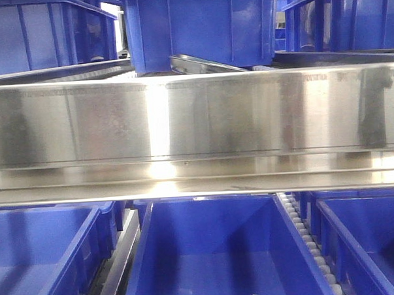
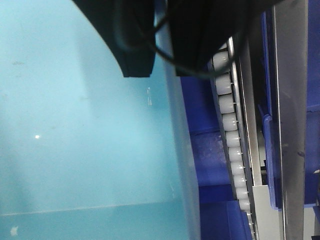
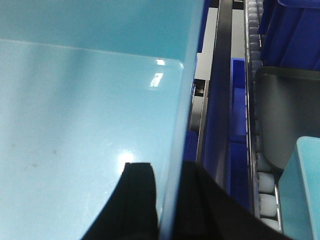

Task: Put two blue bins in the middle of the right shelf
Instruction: 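Hold the bin with both grippers and turn the base away from the shelf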

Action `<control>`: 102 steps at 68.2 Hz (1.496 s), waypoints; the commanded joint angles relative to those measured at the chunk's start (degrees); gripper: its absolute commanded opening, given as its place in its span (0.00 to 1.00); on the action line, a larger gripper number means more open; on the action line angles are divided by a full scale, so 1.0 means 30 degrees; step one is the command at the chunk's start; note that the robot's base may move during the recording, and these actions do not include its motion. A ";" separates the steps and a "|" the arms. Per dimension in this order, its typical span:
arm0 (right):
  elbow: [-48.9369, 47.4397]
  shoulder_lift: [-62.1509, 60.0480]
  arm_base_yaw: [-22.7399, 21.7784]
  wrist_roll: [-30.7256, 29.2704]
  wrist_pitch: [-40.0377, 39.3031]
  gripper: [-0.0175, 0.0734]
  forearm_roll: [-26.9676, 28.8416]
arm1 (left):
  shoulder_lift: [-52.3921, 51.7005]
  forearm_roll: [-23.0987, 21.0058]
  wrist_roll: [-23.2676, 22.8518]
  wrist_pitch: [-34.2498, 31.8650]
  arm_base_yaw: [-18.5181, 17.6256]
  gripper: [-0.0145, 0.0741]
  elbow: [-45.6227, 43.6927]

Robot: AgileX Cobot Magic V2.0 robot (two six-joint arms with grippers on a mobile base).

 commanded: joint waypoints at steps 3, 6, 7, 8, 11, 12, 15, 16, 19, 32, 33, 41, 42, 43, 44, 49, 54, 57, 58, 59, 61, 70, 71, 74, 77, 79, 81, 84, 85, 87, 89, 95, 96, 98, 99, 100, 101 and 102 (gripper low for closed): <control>-0.0197 -0.0314 -0.0138 -0.0332 -0.0690 0.02 -0.0971 | -0.0437 0.0620 0.0246 -0.0498 0.0025 0.04 -0.0306; -0.0197 -0.0314 -0.0138 -0.0332 -0.0690 0.02 -0.0971 | -0.0437 0.0620 0.0246 -0.0498 0.0025 0.04 -0.0306; -0.0197 -0.0314 -0.0138 -0.0332 -0.0690 0.02 -0.0971 | -0.0437 0.0620 0.0246 -0.0498 0.0025 0.04 -0.0306; -0.0197 -0.0314 -0.0138 -0.0332 -0.0690 0.02 -0.0971 | -0.0437 0.0620 0.0246 -0.0498 0.0025 0.04 -0.0306; -0.0197 -0.0314 -0.0138 -0.0332 -0.0690 0.02 -0.0971 | -0.0437 0.0620 0.0246 -0.0498 0.0025 0.04 -0.0306; -0.0197 -0.0314 -0.0138 -0.0332 -0.0690 0.02 -0.0971 | -0.0437 0.0620 0.0246 -0.0498 0.0025 0.04 -0.0306; -0.0197 -0.0314 -0.0138 -0.0332 -0.0690 0.02 -0.0971 | -0.0437 0.0620 0.0246 -0.0498 0.0025 0.04 -0.0306; -0.0197 -0.0314 -0.0138 -0.0332 -0.0690 0.02 -0.0971 | -0.0437 0.0620 0.0246 -0.0498 0.0025 0.04 -0.0306; -0.0197 -0.0314 -0.0138 -0.0332 -0.0690 0.02 -0.0971 | -0.0437 0.0620 0.0246 -0.0498 0.0025 0.04 -0.0306; -0.0197 -0.0314 -0.0138 -0.0332 -0.0690 0.02 -0.0971 | -0.0437 0.0620 0.0246 -0.0498 0.0025 0.04 -0.0306; -0.0197 -0.0314 -0.0138 -0.0332 -0.0690 0.02 -0.0971 | -0.0437 0.0620 0.0246 -0.0498 0.0025 0.04 -0.0306; -0.0197 -0.0314 -0.0138 -0.0332 -0.0690 0.02 -0.0971 | -0.0437 0.0620 0.0246 -0.0498 0.0025 0.04 -0.0306; -0.0197 -0.0314 -0.0138 -0.0332 -0.0690 0.02 -0.0971 | -0.0437 0.0620 0.0246 -0.0498 0.0025 0.04 -0.0306; -0.0197 -0.0314 -0.0138 -0.0332 -0.0690 0.02 -0.0971 | -0.0437 0.0620 0.0246 -0.0498 0.0025 0.04 -0.0306; -0.0197 -0.0314 -0.0138 -0.0332 -0.0690 0.02 -0.0971 | -0.0437 0.0620 0.0246 -0.0498 0.0025 0.04 -0.0306; -0.0197 -0.0314 -0.0138 -0.0332 -0.0690 0.02 -0.0971 | -0.0437 0.0620 0.0246 -0.0498 0.0025 0.04 -0.0306; -0.0197 -0.0314 -0.0138 -0.0332 -0.0690 0.02 -0.0971 | -0.0437 0.0620 0.0246 -0.0498 0.0025 0.04 -0.0306; -0.0197 -0.0314 -0.0138 -0.0332 -0.0690 0.02 -0.0971 | -0.0437 0.0620 0.0246 -0.0498 0.0025 0.04 -0.0306; -0.0197 -0.0314 -0.0138 -0.0332 -0.0690 0.02 -0.0971 | -0.0437 0.0620 0.0246 -0.0498 0.0025 0.04 -0.0306; -0.0197 -0.0314 -0.0138 -0.0332 -0.0690 0.02 -0.0971 | -0.0437 0.0620 0.0246 -0.0498 0.0025 0.04 -0.0306; -0.0197 -0.0314 -0.0138 -0.0332 -0.0690 0.02 -0.0971 | -0.0437 0.0620 0.0246 -0.0498 0.0025 0.04 -0.0306; -0.0197 -0.0314 -0.0138 -0.0332 -0.0690 0.02 -0.0971 | -0.0437 0.0620 0.0246 -0.0498 0.0025 0.04 -0.0306; -0.0197 -0.0314 -0.0138 -0.0332 -0.0690 0.02 -0.0971 | -0.0437 0.0620 0.0246 -0.0498 0.0025 0.04 -0.0306; -0.0197 -0.0314 -0.0138 -0.0332 -0.0690 0.02 -0.0971 | -0.0437 0.0620 0.0246 -0.0498 0.0025 0.04 -0.0306; -0.0197 -0.0314 -0.0138 -0.0332 -0.0690 0.02 -0.0971 | -0.0437 0.0620 0.0246 -0.0498 0.0025 0.04 -0.0306; -0.0197 -0.0314 -0.0138 -0.0332 -0.0690 0.02 -0.0971 | -0.0437 0.0620 0.0246 -0.0498 0.0025 0.04 -0.0306; -0.0197 -0.0314 -0.0138 -0.0332 -0.0690 0.02 -0.0971 | -0.0437 0.0620 0.0246 -0.0498 0.0025 0.04 -0.0306; -0.0197 -0.0314 -0.0138 -0.0332 -0.0690 0.02 -0.0971 | -0.0437 0.0620 0.0246 -0.0498 0.0025 0.04 -0.0306; -0.0197 -0.0314 -0.0138 -0.0332 -0.0690 0.02 -0.0971 | -0.0437 0.0620 0.0246 -0.0498 0.0025 0.04 -0.0306; -0.0197 -0.0314 -0.0138 -0.0332 -0.0690 0.02 -0.0971 | -0.0437 0.0620 0.0246 -0.0498 0.0025 0.04 -0.0306; -0.0197 -0.0314 -0.0138 -0.0332 -0.0690 0.02 -0.0971 | -0.0437 0.0620 0.0246 -0.0498 0.0025 0.04 -0.0306; -0.0197 -0.0314 -0.0138 -0.0332 -0.0690 0.02 -0.0971 | -0.0437 0.0620 0.0246 -0.0498 0.0025 0.04 -0.0306; -0.0197 -0.0314 -0.0138 -0.0332 -0.0690 0.02 -0.0971 | -0.0437 0.0620 0.0246 -0.0498 0.0025 0.04 -0.0306; -0.0197 -0.0314 -0.0138 -0.0332 -0.0690 0.02 -0.0971 | -0.0437 0.0620 0.0246 -0.0498 0.0025 0.04 -0.0306; -0.0197 -0.0314 -0.0138 -0.0332 -0.0690 0.02 -0.0971 | -0.0437 0.0620 0.0246 -0.0498 0.0025 0.04 -0.0306; -0.0197 -0.0314 -0.0138 -0.0332 -0.0690 0.02 -0.0971 | -0.0437 0.0620 0.0246 -0.0498 0.0025 0.04 -0.0306; -0.0197 -0.0314 -0.0138 -0.0332 -0.0690 0.02 -0.0971 | -0.0437 0.0620 0.0246 -0.0498 0.0025 0.04 -0.0306; -0.0197 -0.0314 -0.0138 -0.0332 -0.0690 0.02 -0.0971 | -0.0437 0.0620 0.0246 -0.0498 0.0025 0.04 -0.0306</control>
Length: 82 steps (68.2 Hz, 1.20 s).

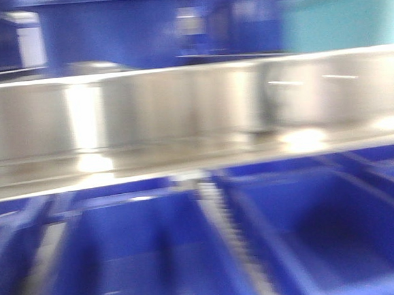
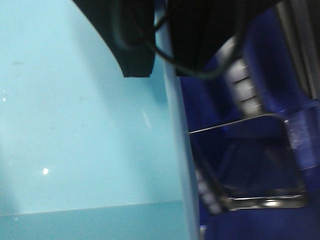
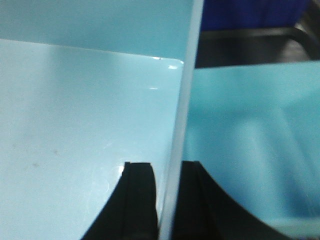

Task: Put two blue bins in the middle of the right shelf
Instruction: 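Hold the bin with both grippers and turn the base away from the shelf, then drive the base across the floor carrying the bin to another shelf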

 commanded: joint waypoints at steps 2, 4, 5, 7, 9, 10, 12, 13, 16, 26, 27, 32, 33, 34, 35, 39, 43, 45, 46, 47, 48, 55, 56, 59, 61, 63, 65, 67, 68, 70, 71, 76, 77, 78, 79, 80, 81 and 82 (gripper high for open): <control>-0.0197 -0.0314 -0.0138 -0.0332 -0.0622 0.02 -0.1008 | -0.0437 0.0513 0.0246 -0.0474 0.0025 0.04 -0.0306; -0.0197 -0.0314 -0.0138 -0.0332 -0.0622 0.02 -0.1008 | -0.0437 0.0513 0.0246 -0.0474 0.0025 0.04 -0.0306; -0.0197 -0.0314 -0.0138 -0.0332 -0.0622 0.02 -0.1008 | -0.0437 0.0513 0.0246 -0.0474 0.0025 0.04 -0.0306; -0.0197 -0.0314 -0.0138 -0.0332 -0.0622 0.02 -0.1008 | -0.0437 0.0513 0.0246 -0.0474 0.0025 0.04 -0.0306; -0.0197 -0.0314 -0.0138 -0.0332 -0.0622 0.02 -0.1008 | -0.0437 0.0513 0.0246 -0.0474 0.0025 0.04 -0.0306; -0.0197 -0.0314 -0.0138 -0.0332 -0.0622 0.02 -0.1008 | -0.0437 0.0513 0.0246 -0.0474 0.0025 0.04 -0.0306; -0.0197 -0.0314 -0.0138 -0.0332 -0.0622 0.02 -0.1008 | -0.0437 0.0513 0.0246 -0.0474 0.0025 0.04 -0.0306; -0.0197 -0.0314 -0.0138 -0.0332 -0.0622 0.02 -0.1008 | -0.0437 0.0513 0.0246 -0.0474 0.0025 0.04 -0.0306; -0.0197 -0.0314 -0.0138 -0.0332 -0.0622 0.02 -0.1008 | -0.0437 0.0513 0.0246 -0.0474 0.0025 0.04 -0.0306; -0.0197 -0.0314 -0.0138 -0.0332 -0.0622 0.02 -0.1008 | -0.0437 0.0513 0.0246 -0.0474 0.0025 0.04 -0.0306; -0.0197 -0.0314 -0.0138 -0.0332 -0.0622 0.02 -0.1008 | -0.0437 0.0513 0.0246 -0.0474 0.0025 0.04 -0.0306; -0.0197 -0.0314 -0.0138 -0.0332 -0.0622 0.02 -0.1008 | -0.0437 0.0513 0.0246 -0.0474 0.0025 0.04 -0.0306; -0.0197 -0.0314 -0.0138 -0.0332 -0.0622 0.02 -0.1008 | -0.0437 0.0513 0.0246 -0.0474 0.0025 0.04 -0.0306; -0.0197 -0.0314 -0.0138 -0.0332 -0.0622 0.02 -0.1008 | -0.0437 0.0513 0.0246 -0.0474 0.0025 0.04 -0.0306; -0.0197 -0.0314 -0.0138 -0.0332 -0.0622 0.02 -0.1008 | -0.0437 0.0513 0.0246 -0.0474 0.0025 0.04 -0.0306; -0.0197 -0.0314 -0.0138 -0.0332 -0.0622 0.02 -0.1008 | -0.0437 0.0513 0.0246 -0.0474 0.0025 0.04 -0.0306; -0.0197 -0.0314 -0.0138 -0.0332 -0.0622 0.02 -0.1008 | -0.0437 0.0513 0.0246 -0.0474 0.0025 0.04 -0.0306; -0.0197 -0.0314 -0.0138 -0.0332 -0.0622 0.02 -0.1008 | -0.0437 0.0513 0.0246 -0.0474 0.0025 0.04 -0.0306; -0.0197 -0.0314 -0.0138 -0.0332 -0.0622 0.02 -0.1008 | -0.0437 0.0513 0.0246 -0.0474 0.0025 0.04 -0.0306; -0.0197 -0.0314 -0.0138 -0.0332 -0.0622 0.02 -0.1008 | -0.0437 0.0513 0.0246 -0.0474 0.0025 0.04 -0.0306; -0.0197 -0.0314 -0.0138 -0.0332 -0.0622 0.02 -0.1008 | -0.0437 0.0513 0.0246 -0.0474 0.0025 0.04 -0.0306; -0.0197 -0.0314 -0.0138 -0.0332 -0.0622 0.02 -0.1008 | -0.0437 0.0513 0.0246 -0.0474 0.0025 0.04 -0.0306; -0.0197 -0.0314 -0.0138 -0.0332 -0.0622 0.02 -0.1008 | -0.0437 0.0513 0.0246 -0.0474 0.0025 0.04 -0.0306; -0.0197 -0.0314 -0.0138 -0.0332 -0.0622 0.02 -0.1008 | -0.0437 0.0513 0.0246 -0.0474 0.0025 0.04 -0.0306; -0.0197 -0.0314 -0.0138 -0.0332 -0.0622 0.02 -0.1008 | -0.0437 0.0513 0.0246 -0.0474 0.0025 0.04 -0.0306; -0.0197 -0.0314 -0.0138 -0.0332 -0.0622 0.02 -0.1008 | -0.0437 0.0513 0.0246 -0.0474 0.0025 0.04 -0.0306; -0.0197 -0.0314 -0.0138 -0.0332 -0.0622 0.02 -0.1008 | -0.0437 0.0513 0.0246 -0.0474 0.0025 0.04 -0.0306; -0.0197 -0.0314 -0.0138 -0.0332 -0.0622 0.02 -0.1008 | -0.0437 0.0513 0.0246 -0.0474 0.0025 0.04 -0.0306; -0.0197 -0.0314 -0.0138 -0.0332 -0.0622 0.02 -0.1008 | -0.0437 0.0513 0.0246 -0.0474 0.0025 0.04 -0.0306; -0.0197 -0.0314 -0.0138 -0.0332 -0.0622 0.02 -0.1008 | -0.0437 0.0513 0.0246 -0.0474 0.0025 0.04 -0.0306; -0.0197 -0.0314 -0.0138 -0.0332 -0.0622 0.02 -0.1008 | -0.0437 0.0513 0.0246 -0.0474 0.0025 0.04 -0.0306; -0.0197 -0.0314 -0.0138 -0.0332 -0.0622 0.02 -0.1008 | -0.0437 0.0513 0.0246 -0.0474 0.0025 0.04 -0.0306; -0.0197 -0.0314 -0.0138 -0.0332 -0.0622 0.02 -0.1008 | -0.0437 0.0513 0.0246 -0.0474 0.0025 0.04 -0.0306; -0.0197 -0.0314 -0.0138 -0.0332 -0.0622 0.02 -0.1008 | -0.0437 0.0513 0.0246 -0.0474 0.0025 0.04 -0.0306; -0.0197 -0.0314 -0.0138 -0.0332 -0.0622 0.02 -0.1008 | -0.0437 0.0564 0.0246 -0.0474 0.0025 0.04 -0.0306; -0.0197 -0.0314 -0.0138 -0.0332 -0.0622 0.02 -0.1008 | -0.0437 0.0564 0.0246 -0.0474 0.0025 0.04 -0.0306; -0.0197 -0.0314 -0.0138 -0.0332 -0.0622 0.02 -0.1008 | -0.0437 0.0564 0.0246 -0.0474 0.0025 0.04 -0.0306; -0.0197 -0.0314 -0.0138 -0.0332 -0.0622 0.02 -0.1008 | -0.0437 0.0564 0.0246 -0.0474 0.0025 0.04 -0.0306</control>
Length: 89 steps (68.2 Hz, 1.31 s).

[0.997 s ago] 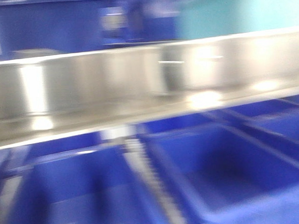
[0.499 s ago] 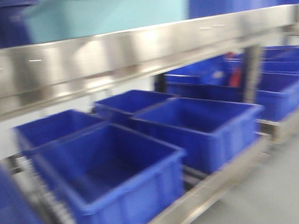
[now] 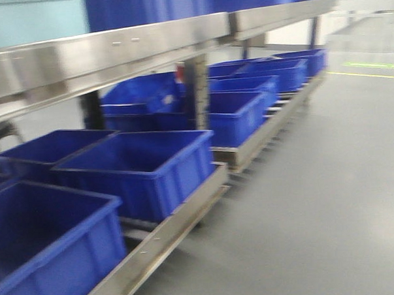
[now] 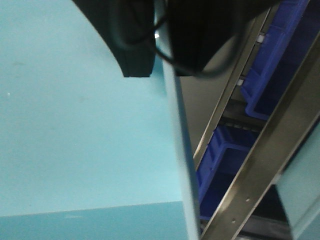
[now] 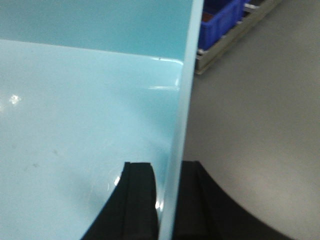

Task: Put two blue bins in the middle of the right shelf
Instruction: 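Drive the base across the floor carrying the bin to another shelf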

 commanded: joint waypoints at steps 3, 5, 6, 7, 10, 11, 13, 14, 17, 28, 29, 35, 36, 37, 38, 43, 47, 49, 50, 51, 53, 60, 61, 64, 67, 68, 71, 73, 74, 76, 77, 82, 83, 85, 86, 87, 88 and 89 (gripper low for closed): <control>-0.0197 -0.0314 -0.0138 -0.0332 -0.0622 0.02 -0.1008 | -0.0437 0.0601 0.0246 -0.0457 0.0025 0.04 -0.0306; -0.0197 -0.0314 -0.0138 -0.0332 -0.0622 0.02 -0.1008 | -0.0437 0.0601 0.0246 -0.0457 0.0025 0.04 -0.0306; -0.0197 -0.0314 -0.0138 -0.0332 -0.0622 0.02 -0.1008 | -0.0437 0.0601 0.0246 -0.0457 0.0025 0.04 -0.0306; -0.0197 -0.0314 -0.0138 -0.0332 -0.0622 0.02 -0.1008 | -0.0437 0.0601 0.0246 -0.0457 0.0025 0.04 -0.0306; -0.0197 -0.0314 -0.0138 -0.0332 -0.0622 0.02 -0.1008 | -0.0437 0.0601 0.0246 -0.0457 0.0025 0.04 -0.0306; -0.0197 -0.0314 -0.0138 -0.0332 -0.0622 0.02 -0.1008 | -0.0437 0.0601 0.0246 -0.0457 0.0025 0.04 -0.0306; -0.0197 -0.0314 -0.0138 -0.0332 -0.0622 0.02 -0.1008 | -0.0437 0.0601 0.0246 -0.0457 0.0025 0.04 -0.0306; -0.0197 -0.0314 -0.0138 -0.0332 -0.0622 0.02 -0.1008 | -0.0437 0.0601 0.0246 -0.0457 0.0025 0.04 -0.0306; -0.0197 -0.0314 -0.0138 -0.0332 -0.0622 0.02 -0.1008 | -0.0437 0.0601 0.0246 -0.0457 0.0025 0.04 -0.0306; -0.0197 -0.0314 -0.0138 -0.0332 -0.0622 0.02 -0.1008 | -0.0437 0.0601 0.0246 -0.0457 0.0025 0.04 -0.0306; -0.0197 -0.0314 -0.0138 -0.0332 -0.0622 0.02 -0.1008 | -0.0437 0.0601 0.0246 -0.0457 0.0025 0.04 -0.0306; -0.0197 -0.0314 -0.0138 -0.0332 -0.0622 0.02 -0.1008 | -0.0437 0.0601 0.0246 -0.0457 0.0025 0.04 -0.0306; -0.0197 -0.0314 -0.0138 -0.0332 -0.0622 0.02 -0.1008 | -0.0437 0.0601 0.0246 -0.0457 0.0025 0.04 -0.0306; -0.0197 -0.0314 -0.0138 -0.0332 -0.0622 0.02 -0.1008 | -0.0437 0.0601 0.0246 -0.0457 0.0025 0.04 -0.0306; -0.0197 -0.0314 -0.0138 -0.0332 -0.0622 0.02 -0.1008 | -0.0437 0.0601 0.0246 -0.0457 0.0025 0.04 -0.0306; -0.0197 -0.0314 -0.0138 -0.0332 -0.0622 0.02 -0.1008 | -0.0437 0.0601 0.0246 -0.0457 0.0025 0.04 -0.0306; -0.0197 -0.0314 -0.0138 -0.0332 -0.0622 0.02 -0.1008 | -0.0437 0.0601 0.0246 -0.0457 0.0025 0.04 -0.0306; -0.0197 -0.0314 -0.0138 -0.0332 -0.0622 0.02 -0.1008 | -0.0437 0.0601 0.0246 -0.0457 0.0025 0.04 -0.0306; -0.0197 -0.0314 -0.0138 -0.0332 -0.0622 0.02 -0.1008 | -0.0437 0.0601 0.0246 -0.0457 0.0025 0.04 -0.0306; -0.0197 -0.0314 -0.0138 -0.0332 -0.0622 0.02 -0.1008 | -0.0437 0.0601 0.0246 -0.0457 0.0025 0.04 -0.0306; -0.0197 -0.0314 -0.0138 -0.0332 -0.0622 0.02 -0.1008 | -0.0437 0.0601 0.0246 -0.0457 0.0025 0.04 -0.0306; -0.0197 -0.0314 -0.0138 -0.0332 -0.0622 0.02 -0.1008 | -0.0437 0.0601 0.0246 -0.0457 0.0025 0.04 -0.0306; -0.0197 -0.0314 -0.0138 -0.0332 -0.0622 0.02 -0.1008 | -0.0437 0.0601 0.0246 -0.0457 0.0025 0.04 -0.0306; -0.0197 -0.0314 -0.0138 -0.0332 -0.0622 0.02 -0.1008 | -0.0437 0.0601 0.0246 -0.0457 0.0025 0.04 -0.0306; -0.0197 -0.0314 -0.0138 -0.0332 -0.0622 0.02 -0.1008 | -0.0437 0.0601 0.0246 -0.0457 0.0025 0.04 -0.0306; -0.0197 -0.0314 -0.0138 -0.0332 -0.0622 0.02 -0.1008 | -0.0437 0.0601 0.0246 -0.0457 0.0025 0.04 -0.0306; -0.0197 -0.0314 -0.0138 -0.0332 -0.0622 0.02 -0.1008 | -0.0437 0.0601 0.0246 -0.0457 0.0025 0.04 -0.0306; -0.0197 -0.0314 -0.0138 -0.0332 -0.0622 0.02 -0.1008 | -0.0437 0.0601 0.0246 -0.0457 0.0025 0.04 -0.0306; -0.0197 -0.0314 -0.0138 -0.0332 -0.0622 0.02 -0.1008 | -0.0437 0.0601 0.0246 -0.0457 0.0025 0.04 -0.0306; -0.0197 -0.0314 -0.0138 -0.0332 -0.0622 0.02 -0.1008 | -0.0437 0.0601 0.0246 -0.0457 0.0025 0.04 -0.0306; -0.0197 -0.0314 -0.0138 -0.0332 -0.0622 0.02 -0.1008 | -0.0437 0.0601 0.0246 -0.0457 0.0025 0.04 -0.0306; -0.0197 -0.0314 -0.0138 -0.0332 -0.0622 0.02 -0.1008 | -0.0437 0.0601 0.0246 -0.0457 0.0025 0.04 -0.0306; -0.0197 -0.0314 -0.0138 -0.0332 -0.0622 0.02 -0.1008 | -0.0437 0.0601 0.0246 -0.0457 0.0025 0.04 -0.0306; -0.0197 -0.0314 -0.0138 -0.0332 -0.0622 0.02 -0.1008 | -0.0437 0.0601 0.0246 -0.0457 0.0025 0.04 -0.0306; -0.0197 -0.0314 -0.0138 -0.0332 -0.0622 0.02 -0.1008 | -0.0437 0.0601 0.0246 -0.0457 0.0025 0.04 -0.0306; -0.0197 -0.0314 -0.0138 -0.0332 -0.0622 0.02 -0.1008 | -0.0437 0.0601 0.0246 -0.0457 0.0025 0.04 -0.0306; -0.0197 -0.0314 -0.0138 -0.0332 -0.0622 0.02 -0.1008 | -0.0437 0.0601 0.0246 -0.0457 0.0025 0.04 -0.0306; -0.0197 -0.0314 -0.0138 -0.0332 -0.0622 0.02 -0.1008 | -0.0437 0.0601 0.0246 -0.0457 0.0025 0.04 -0.0306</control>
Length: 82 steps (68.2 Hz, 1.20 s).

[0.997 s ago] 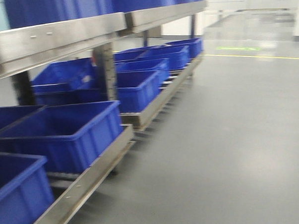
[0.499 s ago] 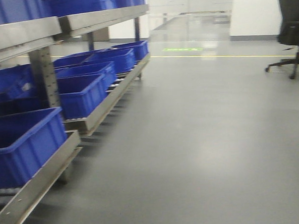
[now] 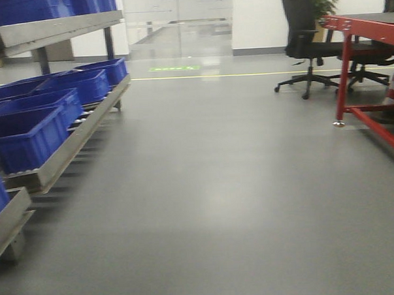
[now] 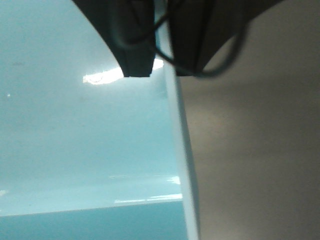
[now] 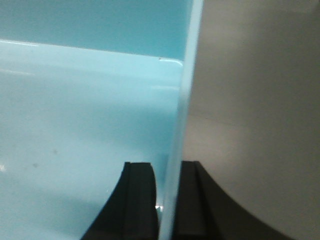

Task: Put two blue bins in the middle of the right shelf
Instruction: 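Drive the base across the floor carrying the bin to another shelf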

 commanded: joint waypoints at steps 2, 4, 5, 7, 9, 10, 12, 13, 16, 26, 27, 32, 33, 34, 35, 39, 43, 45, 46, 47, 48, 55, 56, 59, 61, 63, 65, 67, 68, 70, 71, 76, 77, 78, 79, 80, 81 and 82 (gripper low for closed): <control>-0.0197 -0.0314 -0.0138 -0.0332 -0.0622 0.02 -0.0973 | -0.0437 0.0601 0.0246 -0.0457 0.0025 0.04 -0.0306; -0.0197 -0.0314 -0.0138 -0.0332 -0.0622 0.02 -0.0973 | -0.0437 0.0601 0.0246 -0.0457 0.0025 0.04 -0.0306; -0.0197 -0.0314 -0.0138 -0.0332 -0.0622 0.02 -0.0973 | -0.0437 0.0601 0.0246 -0.0457 0.0025 0.04 -0.0306; -0.0197 -0.0314 -0.0138 -0.0332 -0.0622 0.02 -0.0973 | -0.0437 0.0601 0.0246 -0.0457 0.0025 0.04 -0.0306; -0.0197 -0.0314 -0.0138 -0.0332 -0.0622 0.02 -0.0973 | -0.0437 0.0601 0.0246 -0.0457 0.0025 0.04 -0.0306; -0.0197 -0.0314 -0.0138 -0.0332 -0.0622 0.02 -0.0973 | -0.0437 0.0601 0.0246 -0.0457 0.0025 0.04 -0.0306; -0.0197 -0.0314 -0.0138 -0.0332 -0.0622 0.02 -0.0973 | -0.0437 0.0601 0.0246 -0.0457 0.0025 0.04 -0.0306; -0.0197 -0.0314 -0.0138 -0.0332 -0.0622 0.02 -0.0973 | -0.0437 0.0601 0.0246 -0.0457 0.0025 0.04 -0.0306; -0.0197 -0.0314 -0.0138 -0.0332 -0.0622 0.02 -0.0973 | -0.0437 0.0601 0.0246 -0.0457 0.0025 0.04 -0.0306; -0.0197 -0.0314 -0.0138 -0.0332 -0.0622 0.02 -0.0973 | -0.0437 0.0601 0.0246 -0.0457 0.0025 0.04 -0.0306; -0.0197 -0.0314 -0.0138 -0.0332 -0.0622 0.02 -0.0973 | -0.0437 0.0601 0.0246 -0.0457 0.0025 0.04 -0.0306; -0.0197 -0.0314 -0.0138 -0.0332 -0.0622 0.02 -0.0973 | -0.0437 0.0601 0.0246 -0.0457 0.0025 0.04 -0.0306; -0.0197 -0.0314 -0.0138 -0.0332 -0.0622 0.02 -0.0973 | -0.0437 0.0601 0.0246 -0.0457 0.0025 0.04 -0.0306; -0.0197 -0.0314 -0.0138 -0.0332 -0.0622 0.02 -0.0973 | -0.0437 0.0601 0.0246 -0.0457 0.0025 0.04 -0.0306; -0.0197 -0.0314 -0.0138 -0.0332 -0.0622 0.02 -0.0973 | -0.0437 0.0601 0.0246 -0.0457 0.0025 0.04 -0.0306; -0.0197 -0.0314 -0.0138 -0.0332 -0.0622 0.02 -0.0973 | -0.0437 0.0601 0.0246 -0.0457 0.0025 0.04 -0.0306; -0.0197 -0.0314 -0.0138 -0.0332 -0.0622 0.02 -0.0973 | -0.0437 0.0601 0.0246 -0.0457 0.0025 0.04 -0.0306; -0.0197 -0.0314 -0.0138 -0.0332 -0.0622 0.02 -0.0973 | -0.0437 0.0601 0.0246 -0.0457 0.0025 0.04 -0.0306; -0.0197 -0.0314 -0.0138 -0.0332 -0.0622 0.02 -0.0973 | -0.0437 0.0601 0.0246 -0.0457 0.0025 0.04 -0.0306; -0.0197 -0.0314 -0.0138 -0.0332 -0.0622 0.02 -0.0973 | -0.0437 0.0601 0.0246 -0.0457 0.0025 0.04 -0.0306; -0.0197 -0.0314 -0.0138 -0.0332 -0.0622 0.02 -0.0973 | -0.0437 0.0601 0.0246 -0.0457 0.0025 0.04 -0.0306; -0.0197 -0.0314 -0.0138 -0.0332 -0.0622 0.02 -0.0973 | -0.0437 0.0601 0.0246 -0.0457 0.0025 0.04 -0.0306; -0.0197 -0.0314 -0.0138 -0.0332 -0.0622 0.02 -0.0973 | -0.0437 0.0601 0.0246 -0.0457 0.0025 0.04 -0.0306; -0.0197 -0.0314 -0.0138 -0.0332 -0.0622 0.02 -0.0973 | -0.0437 0.0601 0.0246 -0.0457 0.0025 0.04 -0.0306; -0.0197 -0.0314 -0.0138 -0.0332 -0.0622 0.02 -0.0973 | -0.0437 0.0601 0.0246 -0.0457 0.0025 0.04 -0.0306; -0.0197 -0.0314 -0.0138 -0.0332 -0.0622 0.02 -0.0973 | -0.0437 0.0601 0.0246 -0.0457 0.0025 0.04 -0.0306; -0.0197 -0.0314 -0.0138 -0.0332 -0.0622 0.02 -0.0973 | -0.0437 0.0601 0.0246 -0.0457 0.0025 0.04 -0.0306; -0.0197 -0.0314 -0.0138 -0.0332 -0.0622 0.02 -0.0973 | -0.0437 0.0601 0.0246 -0.0457 0.0025 0.04 -0.0306; -0.0197 -0.0314 -0.0138 -0.0332 -0.0622 0.02 -0.0973 | -0.0437 0.0601 0.0246 -0.0457 0.0025 0.04 -0.0306; -0.0197 -0.0314 -0.0138 -0.0332 -0.0622 0.02 -0.0973 | -0.0437 0.0601 0.0246 -0.0457 0.0025 0.04 -0.0306; -0.0197 -0.0314 -0.0138 -0.0332 -0.0622 0.02 -0.0973 | -0.0437 0.0601 0.0246 -0.0457 0.0025 0.04 -0.0306; -0.0197 -0.0314 -0.0138 -0.0332 -0.0622 0.02 -0.0973 | -0.0437 0.0601 0.0246 -0.0457 0.0025 0.04 -0.0306; -0.0197 -0.0314 -0.0138 -0.0332 -0.0622 0.02 -0.0973 | -0.0437 0.0601 0.0246 -0.0457 0.0025 0.04 -0.0306; -0.0197 -0.0314 -0.0138 -0.0332 -0.0622 0.02 -0.0973 | -0.0437 0.0601 0.0246 -0.0457 0.0025 0.04 -0.0306; -0.0197 -0.0314 -0.0138 -0.0332 -0.0622 0.02 -0.0973 | -0.0437 0.0601 0.0246 -0.0457 0.0025 0.04 -0.0306; -0.0197 -0.0314 -0.0138 -0.0332 -0.0622 0.02 -0.0973 | -0.0437 0.0601 0.0246 -0.0457 0.0025 0.04 -0.0306; -0.0197 -0.0314 -0.0138 -0.0332 -0.0622 0.02 -0.0973 | -0.0437 0.0601 0.0246 -0.0457 0.0025 0.04 -0.0306; -0.0197 -0.0314 -0.0138 -0.0332 -0.0622 0.02 -0.0973 | -0.0437 0.0601 0.0246 -0.0457 0.0025 0.04 -0.0306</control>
